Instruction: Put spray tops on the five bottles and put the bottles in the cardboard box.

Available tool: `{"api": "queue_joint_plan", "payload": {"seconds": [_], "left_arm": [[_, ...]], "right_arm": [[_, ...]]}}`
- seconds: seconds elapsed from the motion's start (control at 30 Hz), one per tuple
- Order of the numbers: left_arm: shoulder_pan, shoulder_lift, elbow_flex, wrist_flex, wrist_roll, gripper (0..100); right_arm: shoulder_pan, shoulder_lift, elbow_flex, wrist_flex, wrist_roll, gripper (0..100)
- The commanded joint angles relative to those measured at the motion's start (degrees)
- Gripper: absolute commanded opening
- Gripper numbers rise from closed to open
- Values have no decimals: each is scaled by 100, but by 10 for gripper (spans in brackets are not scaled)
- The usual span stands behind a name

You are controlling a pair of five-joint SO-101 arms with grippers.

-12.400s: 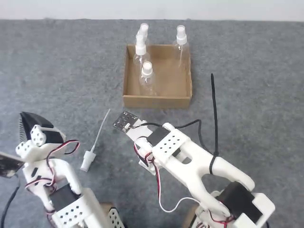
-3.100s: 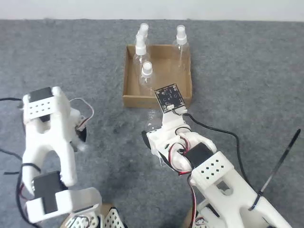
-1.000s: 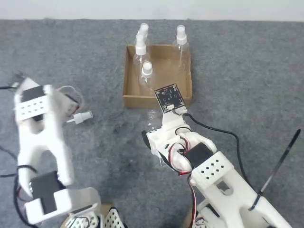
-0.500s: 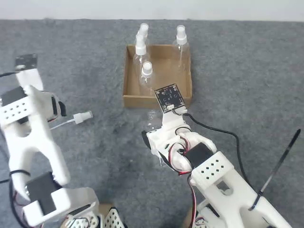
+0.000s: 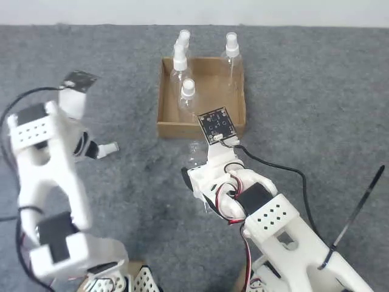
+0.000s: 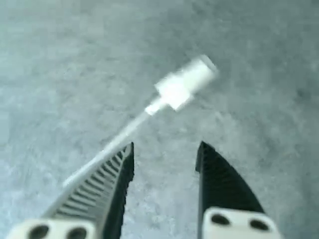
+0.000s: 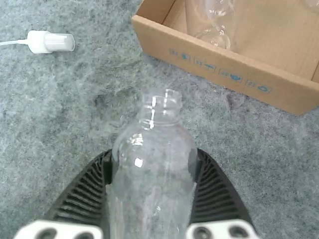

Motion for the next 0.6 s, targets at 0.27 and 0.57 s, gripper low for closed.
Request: {"api": "queue_joint_plan", "payload": {"seconds": [0.27,0.57], "left_arm": [[352,2048,-2985,1459,-993,192],[396,3314,-4198,1600,-1591,192]], "right_arm": [[92,-277,-105,-101,-9,7],[92,-277,-105,-101,0,7]]}}
